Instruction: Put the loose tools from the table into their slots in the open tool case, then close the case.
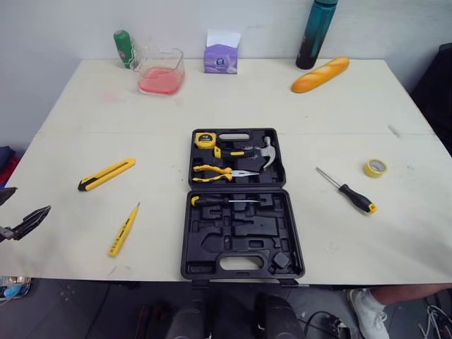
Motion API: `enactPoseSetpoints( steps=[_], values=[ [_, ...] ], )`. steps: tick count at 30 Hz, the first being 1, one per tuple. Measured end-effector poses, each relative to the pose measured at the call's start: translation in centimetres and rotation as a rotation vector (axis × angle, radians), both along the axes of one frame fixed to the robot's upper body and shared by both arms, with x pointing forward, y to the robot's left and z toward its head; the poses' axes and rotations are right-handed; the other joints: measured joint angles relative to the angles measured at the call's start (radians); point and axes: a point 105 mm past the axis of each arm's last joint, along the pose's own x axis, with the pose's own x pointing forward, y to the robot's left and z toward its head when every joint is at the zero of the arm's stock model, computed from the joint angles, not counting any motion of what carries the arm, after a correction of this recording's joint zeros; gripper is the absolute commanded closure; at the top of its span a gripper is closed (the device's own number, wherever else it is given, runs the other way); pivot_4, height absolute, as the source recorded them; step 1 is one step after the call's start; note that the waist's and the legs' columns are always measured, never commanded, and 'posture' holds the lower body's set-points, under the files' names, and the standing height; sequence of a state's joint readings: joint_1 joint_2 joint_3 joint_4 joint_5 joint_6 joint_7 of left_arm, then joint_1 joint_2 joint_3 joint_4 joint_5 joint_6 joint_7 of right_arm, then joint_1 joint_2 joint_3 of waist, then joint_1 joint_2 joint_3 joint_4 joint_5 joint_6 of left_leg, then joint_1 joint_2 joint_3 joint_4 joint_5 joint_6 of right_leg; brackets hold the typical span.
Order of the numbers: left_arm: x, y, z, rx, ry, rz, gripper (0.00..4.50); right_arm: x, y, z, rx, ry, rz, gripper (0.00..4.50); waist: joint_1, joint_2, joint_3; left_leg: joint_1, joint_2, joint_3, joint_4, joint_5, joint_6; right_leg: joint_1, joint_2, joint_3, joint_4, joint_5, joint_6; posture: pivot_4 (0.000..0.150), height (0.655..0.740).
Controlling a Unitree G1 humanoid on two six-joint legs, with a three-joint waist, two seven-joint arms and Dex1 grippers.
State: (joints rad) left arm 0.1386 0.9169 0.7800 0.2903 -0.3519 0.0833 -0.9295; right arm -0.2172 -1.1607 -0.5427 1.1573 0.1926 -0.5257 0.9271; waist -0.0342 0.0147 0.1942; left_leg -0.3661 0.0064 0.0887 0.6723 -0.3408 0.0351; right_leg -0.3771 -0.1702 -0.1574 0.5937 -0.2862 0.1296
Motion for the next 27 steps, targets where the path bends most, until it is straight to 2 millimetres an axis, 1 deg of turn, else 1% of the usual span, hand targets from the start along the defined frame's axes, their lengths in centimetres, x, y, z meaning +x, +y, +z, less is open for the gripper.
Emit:
enactPoseSetpoints(
  steps=[4, 9, 14, 16, 18, 19, 21, 23, 26, 27],
  values=[
    [-0.1, 0.2, 0.0, 0.01, -0.009, 0.008, 0.06, 0.0, -0.1, -0.5, -0.011, 0.016, -0.007, 0.0, -0.002, 0.0, 0.0, 0.002, 0.001, 0.002, -0.002, 0.0, -0.001, 0.0, 0.0, 0.002, -0.001, 0.0, 0.0, 0.15, 0.74],
    [-0.6, 0.6, -0.8, -0.004, 0.014, 0.019, 0.06, -0.2, -0.2, -0.9, -0.009, 0.021, -0.014, 0.0, -0.002, 0.0, 0.0, 0.007, 0.001, 0.005, -0.007, 0.0, -0.002, 0.0, 0.0, 0.003, -0.001, 0.0, -0.001, 0.15, 0.74],
    [-0.4, -0.4, -0.9, -0.019, 0.009, -0.045, 0.06, 0.6, 0.8, -1.4, 0.04, 0.003, 0.029, 0.0, -0.002, 0.0, 0.0, 0.008, 0.002, 0.006, -0.006, 0.0, -0.002, 0.0, 0.0, 0.005, -0.002, 0.0, -0.001, 0.15, 0.74],
    [-0.1, -1.4, -0.9, -0.022, 0.004, -0.089, 0.06, 0.8, 1.2, -1.6, 0.077, 0.003, 0.06, 0.0, -0.002, 0.0, 0.0, 0.008, 0.002, 0.006, -0.006, 0.0, -0.002, 0.0, 0.0, 0.005, -0.002, 0.0, -0.002, 0.15, 0.74],
    [0.3, -2.9, -0.7, -0.022, 0.002, -0.156, 0.06, 1.3, 1.9, -1.3, 0.135, -0.004, 0.114, 0.0, -0.001, 0.0, 0.0, 0.008, 0.002, 0.006, -0.006, 0.0, -0.002, 0.0, 0.0, 0.005, -0.002, 0.001, -0.002, 0.15, 0.74],
    [0.6, -3.9, -0.4, -0.021, -0.005, -0.203, 0.06, 1.8, 2.8, -1.0, 0.171, -0.01, 0.169, 0.0, 0.0, 0.0, 0.0, 0.008, 0.003, 0.006, -0.006, 0.0, -0.002, 0.001, 0.0, 0.006, -0.002, 0.001, -0.003, 0.15, 0.74],
    [0.9, -5.4, -0.1, -0.017, -0.002, -0.271, 0.06, 2.1, 3.6, -0.8, 0.217, -0.005, 0.222, 0.0, 0.001, 0.0, 0.0, 0.008, 0.004, 0.006, -0.006, 0.0, -0.002, 0.001, -0.001, 0.005, -0.001, 0.002, -0.004, 0.15, 0.74],
    [1.6, -8.0, 0.5, -0.022, -0.005, -0.386, 0.06, 2.5, 5.6, -0.3, 0.28, 0.019, 0.348, 0.0, 0.007, 0.0, 0.0, 0.007, 0.004, 0.006, -0.006, 0.0, -0.003, 0.001, 0.0, 0.005, -0.001, 0.002, -0.004, 0.15, 0.74],
    [2.1, -9.6, 0.9, -0.033, -0.01, -0.449, 0.06, 2.6, 6.8, 0.0, 0.304, 0.041, 0.409, 0.0, 0.01, 0.0, 0.0, 0.007, 0.005, 0.005, -0.006, 0.0, -0.003, 0.001, 0.001, 0.005, -0.001, 0.002, -0.004, 0.15, 0.74],
    [2.2, -10.8, 1.0, -0.048, 0.0, -0.493, 0.06, 2.5, 7.3, -0.3, 0.316, 0.087, 0.415, 0.0, 0.012, 0.0, 0.0, 0.007, 0.005, 0.005, -0.006, 0.0, -0.003, 0.001, 0.001, 0.005, -0.001, 0.002, -0.004, 0.15, 0.74]
  ],
)
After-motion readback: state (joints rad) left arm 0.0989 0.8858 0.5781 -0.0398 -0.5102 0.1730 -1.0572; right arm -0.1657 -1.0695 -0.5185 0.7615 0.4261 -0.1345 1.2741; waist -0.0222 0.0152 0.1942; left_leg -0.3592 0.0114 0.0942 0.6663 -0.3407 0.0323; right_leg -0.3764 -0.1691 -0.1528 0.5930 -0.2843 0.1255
